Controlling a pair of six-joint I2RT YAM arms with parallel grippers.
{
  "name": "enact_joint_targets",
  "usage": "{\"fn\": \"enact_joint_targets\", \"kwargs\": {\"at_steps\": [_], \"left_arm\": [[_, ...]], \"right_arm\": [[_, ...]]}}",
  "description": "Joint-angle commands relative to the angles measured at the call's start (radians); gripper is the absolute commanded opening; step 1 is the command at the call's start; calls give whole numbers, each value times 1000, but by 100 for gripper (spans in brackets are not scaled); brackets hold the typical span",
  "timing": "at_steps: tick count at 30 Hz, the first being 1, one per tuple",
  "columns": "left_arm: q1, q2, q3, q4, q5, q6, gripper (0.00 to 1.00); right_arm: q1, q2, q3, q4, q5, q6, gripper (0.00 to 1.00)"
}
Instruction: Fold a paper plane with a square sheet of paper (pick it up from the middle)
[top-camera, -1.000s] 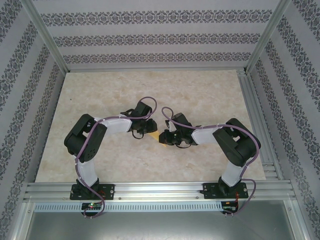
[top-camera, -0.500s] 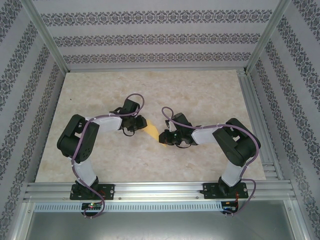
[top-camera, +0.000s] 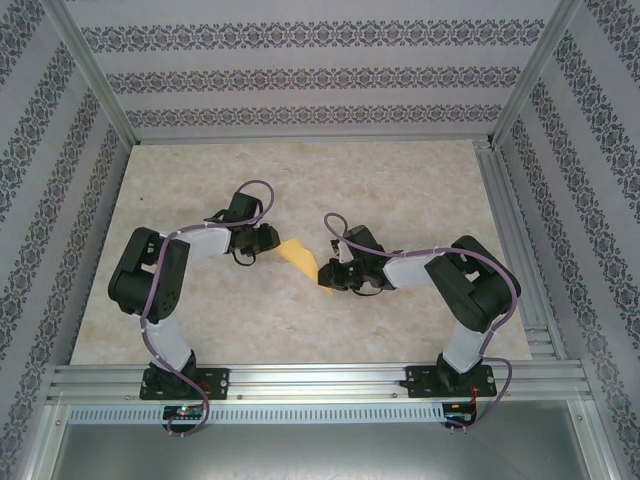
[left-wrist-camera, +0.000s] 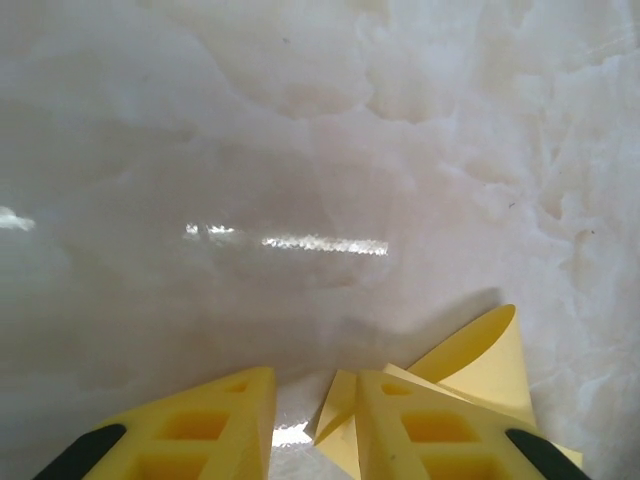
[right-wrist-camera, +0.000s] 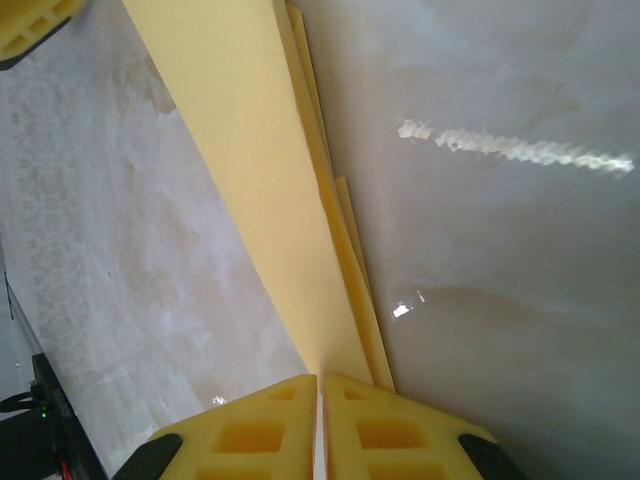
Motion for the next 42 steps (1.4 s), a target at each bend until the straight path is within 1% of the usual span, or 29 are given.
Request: {"fn": "enact_joint_targets", "kwargs": {"at_steps": [1,5,9,13,15,17,21,25,30,35,42], "left_arm": [[6,-119,-24,41,8,61,30],[-43,-214,-67,54,21,45,31],[-138,-220,-90,75,13,-2,31],[-226,-167,-95,134,23,-64,28],[-255,-124,-88,155,30,-80,25],[-273,-81,-87,184,37,-100,21],[-292,-4,-88,253,86,-133,15],[-293,29,-98,268,72,-138,14],[-284,19,-127,225,-37,-118,13],[-225,6,-167,228,-62,-106,14],[-108,-31,-181,213,-48,-67,15]], "right_arm": [[21,134,-74,-168,112,-9,12],[22,134,-75,-167,113,-8,12],[21,140,-71,-170,112,-9,12],[22,145,-71,-170,113,-8,11],[23,145,-72,-169,113,-6,11],[24,146,-71,-170,113,-7,11],[23,148,-73,-165,114,-5,10],[23,154,-75,-162,114,-3,9],[23,158,-81,-165,120,-6,9],[23,166,-89,-162,121,-6,9],[22,165,-98,-158,122,-4,8]]}}
